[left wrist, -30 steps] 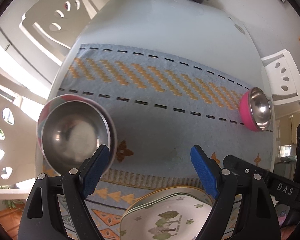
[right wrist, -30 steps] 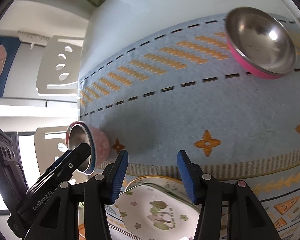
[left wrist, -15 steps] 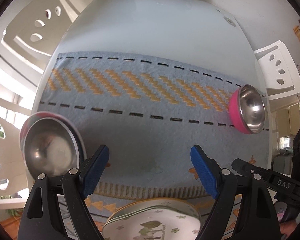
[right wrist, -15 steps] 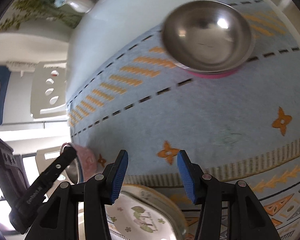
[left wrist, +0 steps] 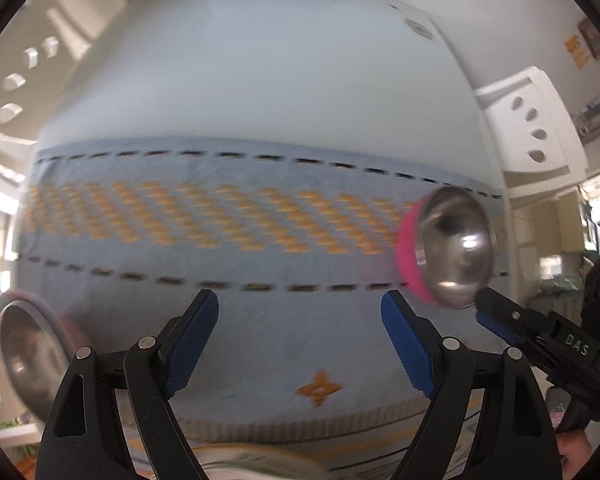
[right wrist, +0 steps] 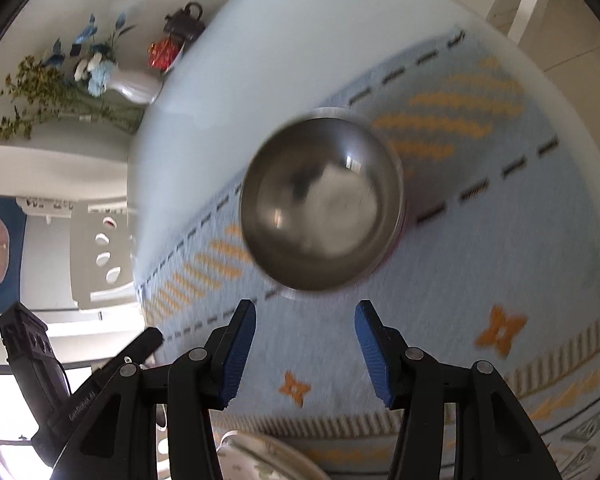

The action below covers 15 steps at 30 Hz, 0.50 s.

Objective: Organize plates and bowls
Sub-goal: 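Close both grippers on the pink steel bowl rim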

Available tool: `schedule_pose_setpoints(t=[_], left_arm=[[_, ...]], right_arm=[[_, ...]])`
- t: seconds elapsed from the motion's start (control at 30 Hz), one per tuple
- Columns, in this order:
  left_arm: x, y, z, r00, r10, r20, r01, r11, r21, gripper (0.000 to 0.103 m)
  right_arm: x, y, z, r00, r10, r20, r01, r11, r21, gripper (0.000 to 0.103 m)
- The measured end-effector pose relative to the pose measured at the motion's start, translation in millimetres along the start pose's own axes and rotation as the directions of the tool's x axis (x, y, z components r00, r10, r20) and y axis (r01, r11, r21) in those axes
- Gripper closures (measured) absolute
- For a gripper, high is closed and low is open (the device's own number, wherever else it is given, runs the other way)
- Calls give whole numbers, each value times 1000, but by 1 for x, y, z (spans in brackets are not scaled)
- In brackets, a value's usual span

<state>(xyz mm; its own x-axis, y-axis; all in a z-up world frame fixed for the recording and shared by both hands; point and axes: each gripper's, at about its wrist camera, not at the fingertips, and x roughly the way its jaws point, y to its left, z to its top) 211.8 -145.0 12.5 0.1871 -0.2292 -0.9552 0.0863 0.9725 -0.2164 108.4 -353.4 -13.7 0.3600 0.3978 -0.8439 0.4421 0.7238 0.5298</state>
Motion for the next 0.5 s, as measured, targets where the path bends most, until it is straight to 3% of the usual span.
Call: schedule_pose_setpoints(t=[0.23,0.43,0.5], left_arm=[[34,-51,11,996,-75,-38,78,995,65,21],[70,-78,18,995,-78,-57,84,991,103,21],[81,-83,18,997,-50,-56,56,992,116,23]], right_arm=[[7,-22,21,998,-58,5,58,998,26,53],[20,-42,38,996,-93,-2,93,995,34,53],[30,-46,43,996,-92,-1,93,995,27,53]])
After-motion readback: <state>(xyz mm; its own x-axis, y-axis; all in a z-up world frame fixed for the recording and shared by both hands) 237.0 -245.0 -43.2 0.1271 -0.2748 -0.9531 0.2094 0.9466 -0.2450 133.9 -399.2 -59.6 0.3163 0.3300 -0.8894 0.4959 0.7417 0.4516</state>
